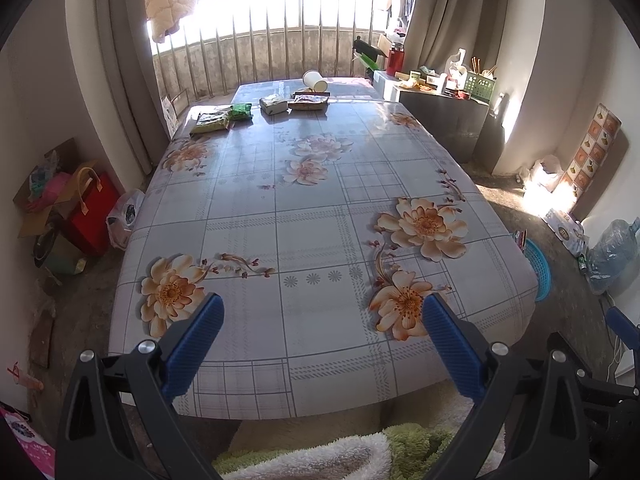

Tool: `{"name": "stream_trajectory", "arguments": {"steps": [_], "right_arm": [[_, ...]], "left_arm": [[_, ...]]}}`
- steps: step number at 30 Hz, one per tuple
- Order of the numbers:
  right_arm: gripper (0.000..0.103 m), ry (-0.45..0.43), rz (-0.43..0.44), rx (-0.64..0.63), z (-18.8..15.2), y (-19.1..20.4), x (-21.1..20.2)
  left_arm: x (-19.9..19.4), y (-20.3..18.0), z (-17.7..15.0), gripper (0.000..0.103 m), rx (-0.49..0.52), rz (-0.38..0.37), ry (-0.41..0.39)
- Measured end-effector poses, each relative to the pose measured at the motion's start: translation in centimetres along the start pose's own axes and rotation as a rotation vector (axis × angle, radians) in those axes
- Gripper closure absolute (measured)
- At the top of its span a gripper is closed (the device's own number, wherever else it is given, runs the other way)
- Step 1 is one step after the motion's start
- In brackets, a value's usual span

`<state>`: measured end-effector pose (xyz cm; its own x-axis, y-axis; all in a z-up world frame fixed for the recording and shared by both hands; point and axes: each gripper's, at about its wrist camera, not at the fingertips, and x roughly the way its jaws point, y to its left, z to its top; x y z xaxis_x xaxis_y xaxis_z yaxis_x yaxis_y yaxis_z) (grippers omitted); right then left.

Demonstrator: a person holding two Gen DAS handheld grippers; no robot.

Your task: Collect trash

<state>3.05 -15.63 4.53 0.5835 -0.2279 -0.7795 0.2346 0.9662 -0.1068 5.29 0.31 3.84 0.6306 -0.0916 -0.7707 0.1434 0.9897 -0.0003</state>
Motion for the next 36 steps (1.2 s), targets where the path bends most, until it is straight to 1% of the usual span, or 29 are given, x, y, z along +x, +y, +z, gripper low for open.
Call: {"name": "stream_trajectory", "arguments": {"steps": [36], "right_arm": [[0.008, 0.003, 0.003, -0.002, -0.02, -0.47, 0.43]], "left_arm": [[0.73, -0.15, -0.29, 0.006, 0.009, 0.003, 0.016]]}}
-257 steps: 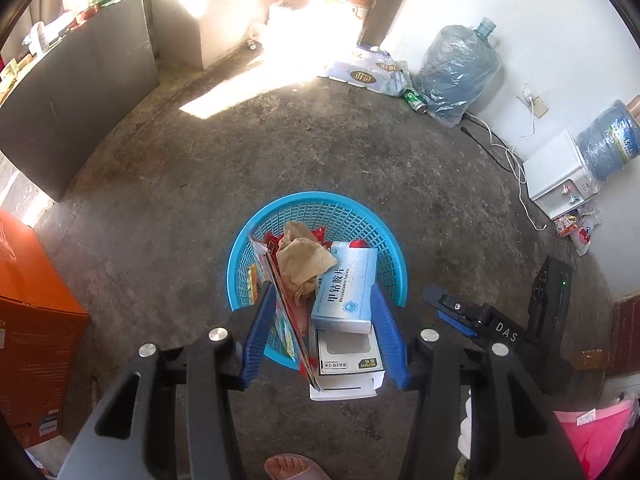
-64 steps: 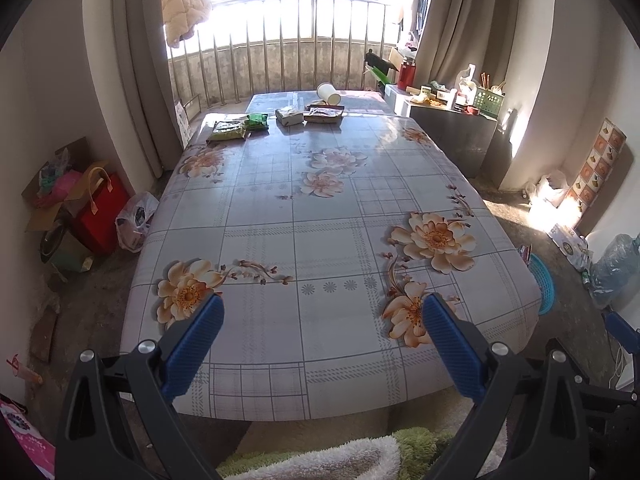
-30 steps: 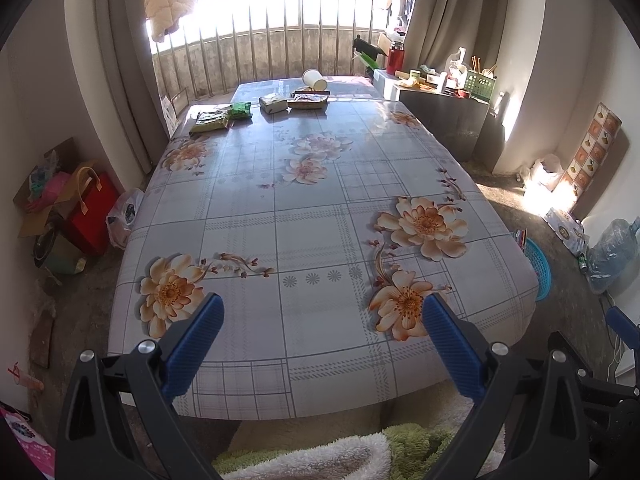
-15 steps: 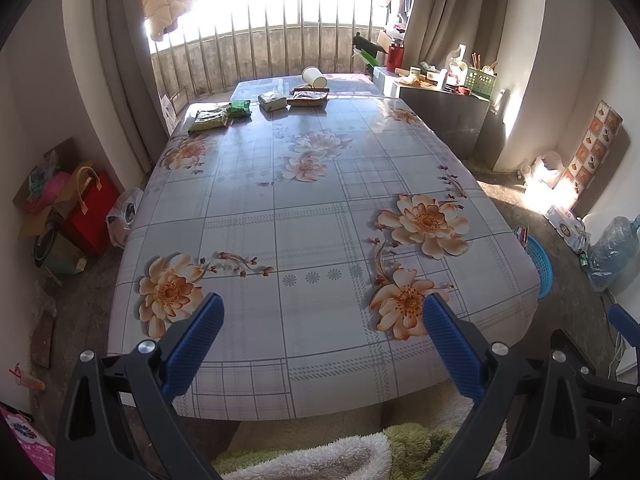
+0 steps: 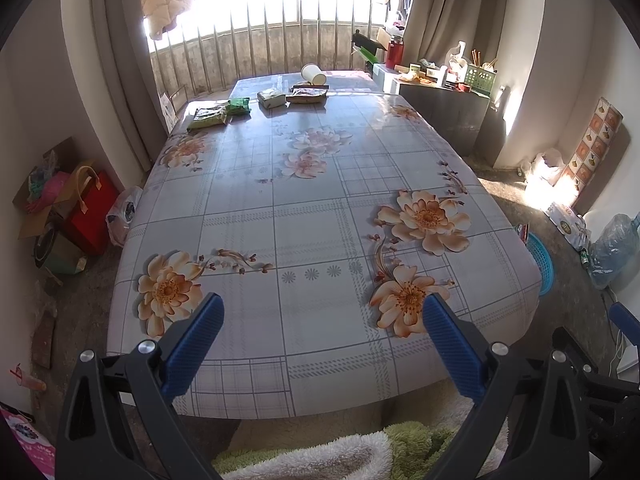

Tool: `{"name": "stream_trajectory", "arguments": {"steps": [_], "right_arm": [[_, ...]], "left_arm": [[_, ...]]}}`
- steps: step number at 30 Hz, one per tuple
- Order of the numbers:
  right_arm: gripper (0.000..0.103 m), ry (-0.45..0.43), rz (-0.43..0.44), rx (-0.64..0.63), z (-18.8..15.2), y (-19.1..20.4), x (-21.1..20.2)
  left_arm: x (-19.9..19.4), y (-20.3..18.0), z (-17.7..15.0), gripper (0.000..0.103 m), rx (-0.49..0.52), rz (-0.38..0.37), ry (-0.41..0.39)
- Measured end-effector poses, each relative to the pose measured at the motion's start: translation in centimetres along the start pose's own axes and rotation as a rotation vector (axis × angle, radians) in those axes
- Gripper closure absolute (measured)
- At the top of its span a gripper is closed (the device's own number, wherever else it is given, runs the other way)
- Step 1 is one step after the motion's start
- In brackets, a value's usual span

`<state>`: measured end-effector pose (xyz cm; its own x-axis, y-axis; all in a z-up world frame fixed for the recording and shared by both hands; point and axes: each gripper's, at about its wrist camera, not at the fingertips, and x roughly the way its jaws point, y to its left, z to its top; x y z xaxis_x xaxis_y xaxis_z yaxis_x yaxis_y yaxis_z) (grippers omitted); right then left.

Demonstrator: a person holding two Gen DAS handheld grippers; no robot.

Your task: Collect trash

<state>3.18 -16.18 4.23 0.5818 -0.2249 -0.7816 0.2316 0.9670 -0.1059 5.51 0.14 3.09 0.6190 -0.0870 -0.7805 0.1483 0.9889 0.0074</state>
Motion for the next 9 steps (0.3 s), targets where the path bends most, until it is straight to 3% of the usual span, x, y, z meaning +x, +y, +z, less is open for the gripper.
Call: {"name": "stream_trajectory", "arguments": {"steps": [9], "right_arm": [[0.008, 0.001, 0.003, 0.002, -0.05, -0.11, 0.07]], "left_arm": [[0.15, 0.03, -0.15, 0.006, 0.002, 0.0, 0.003]]}}
